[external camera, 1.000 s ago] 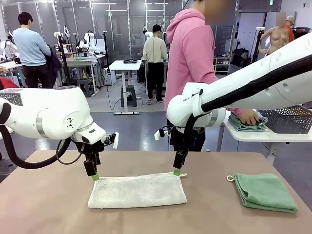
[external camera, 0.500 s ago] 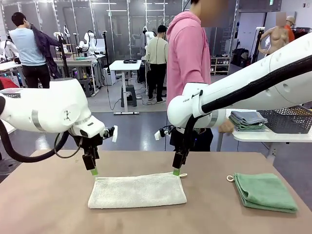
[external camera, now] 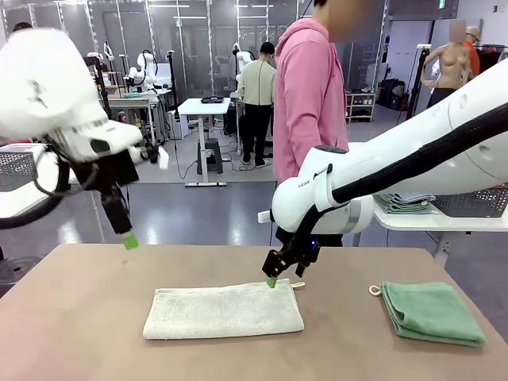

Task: Fold the towels and place them in the basket.
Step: When a person lays out a Towel with hook on the table, fold it in half twice.

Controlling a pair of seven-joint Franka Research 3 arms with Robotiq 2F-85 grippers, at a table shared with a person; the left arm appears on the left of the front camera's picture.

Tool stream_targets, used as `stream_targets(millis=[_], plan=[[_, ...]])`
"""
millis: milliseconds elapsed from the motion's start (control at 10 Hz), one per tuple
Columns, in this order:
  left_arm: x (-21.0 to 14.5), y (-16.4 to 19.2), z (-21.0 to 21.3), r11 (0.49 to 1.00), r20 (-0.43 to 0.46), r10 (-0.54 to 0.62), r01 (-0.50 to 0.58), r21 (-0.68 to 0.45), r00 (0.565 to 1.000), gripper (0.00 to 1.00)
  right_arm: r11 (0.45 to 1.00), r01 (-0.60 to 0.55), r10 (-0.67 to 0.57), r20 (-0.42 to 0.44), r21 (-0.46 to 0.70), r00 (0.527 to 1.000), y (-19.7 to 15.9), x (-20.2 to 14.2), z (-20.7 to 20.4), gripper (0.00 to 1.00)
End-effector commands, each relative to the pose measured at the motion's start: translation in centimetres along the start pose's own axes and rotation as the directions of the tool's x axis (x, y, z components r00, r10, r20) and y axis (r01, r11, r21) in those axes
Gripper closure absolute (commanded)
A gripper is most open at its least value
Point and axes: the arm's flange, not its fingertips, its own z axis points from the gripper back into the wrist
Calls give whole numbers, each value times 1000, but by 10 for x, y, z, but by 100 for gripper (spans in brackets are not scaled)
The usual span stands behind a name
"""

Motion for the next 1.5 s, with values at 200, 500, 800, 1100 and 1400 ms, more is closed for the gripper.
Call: stream_targets(millis=[200,500,800,1100,1400], plan=[[-74,-67,86,970,130,105,-131,206,986,0,977,209,-206,58,-52,977,5,-9,-9,0],[-134,-84,139,963,244,98,-155,223,965,0,955,297,-297,16,-19,955,-2,-10,-22,0],[-144,-97,172,952,193,184,-223,208,964,0,928,364,-367,-23,-83,930,-6,-11,-37,0],[-146,-94,181,948,211,203,-246,202,956,0,915,390,-396,-52,-106,917,0,-14,-42,0],[-151,-98,175,949,226,180,-229,214,957,0,932,354,-357,-35,-74,933,-12,-21,-40,0]])
